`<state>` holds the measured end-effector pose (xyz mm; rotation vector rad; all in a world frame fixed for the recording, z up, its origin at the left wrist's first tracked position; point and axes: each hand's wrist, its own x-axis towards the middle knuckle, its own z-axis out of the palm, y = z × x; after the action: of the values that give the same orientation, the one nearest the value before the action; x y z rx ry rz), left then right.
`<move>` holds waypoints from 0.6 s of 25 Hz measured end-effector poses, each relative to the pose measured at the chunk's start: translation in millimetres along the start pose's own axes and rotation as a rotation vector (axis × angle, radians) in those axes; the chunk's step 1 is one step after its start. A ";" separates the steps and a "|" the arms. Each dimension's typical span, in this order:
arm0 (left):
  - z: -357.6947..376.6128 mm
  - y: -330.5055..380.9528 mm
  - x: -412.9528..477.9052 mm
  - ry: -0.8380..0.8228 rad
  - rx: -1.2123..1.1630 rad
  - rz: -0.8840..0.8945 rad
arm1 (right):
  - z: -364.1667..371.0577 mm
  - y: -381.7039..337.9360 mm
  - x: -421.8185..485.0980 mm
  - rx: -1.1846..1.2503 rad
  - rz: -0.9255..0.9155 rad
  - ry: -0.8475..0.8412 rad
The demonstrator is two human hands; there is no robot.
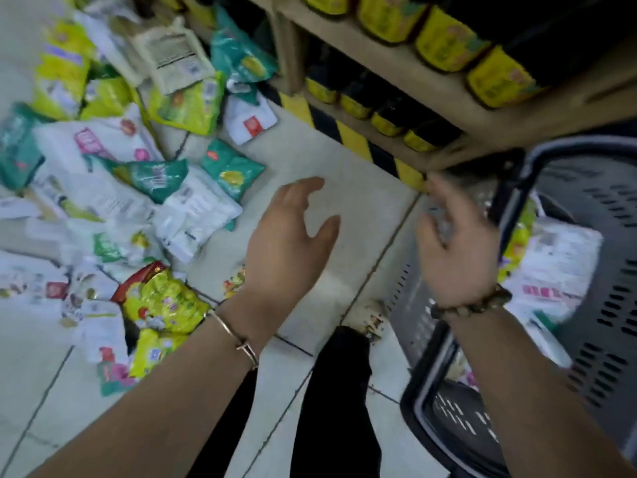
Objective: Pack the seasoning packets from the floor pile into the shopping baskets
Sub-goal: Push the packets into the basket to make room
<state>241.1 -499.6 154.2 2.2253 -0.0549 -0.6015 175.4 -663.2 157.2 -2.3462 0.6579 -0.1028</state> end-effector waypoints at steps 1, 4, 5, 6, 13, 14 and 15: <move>-20.0 -19.7 2.9 0.035 -0.006 -0.047 | 20.5 -17.7 3.9 -0.006 -0.011 -0.060; -69.9 -74.6 9.4 0.108 0.017 -0.160 | 76.7 -59.8 15.0 -0.046 -0.051 -0.220; -84.8 -92.1 10.9 0.131 0.017 -0.197 | 94.8 -72.1 17.7 -0.068 -0.051 -0.271; -101.2 -111.1 12.0 0.155 0.014 -0.241 | 115.6 -85.5 20.2 -0.085 -0.041 -0.324; -163.3 -216.5 22.5 0.155 0.048 -0.467 | 245.2 -130.4 33.5 -0.182 0.076 -0.611; -165.9 -228.7 25.6 0.136 0.054 -0.490 | 262.8 -130.3 35.8 -0.194 0.125 -0.649; -166.7 -239.8 28.3 0.117 0.050 -0.512 | 280.4 -128.6 38.0 -0.199 0.172 -0.685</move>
<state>302.0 -228.0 61.5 2.3258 0.5797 -0.7426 332.7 -431.3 22.8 -2.2809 0.5280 0.8381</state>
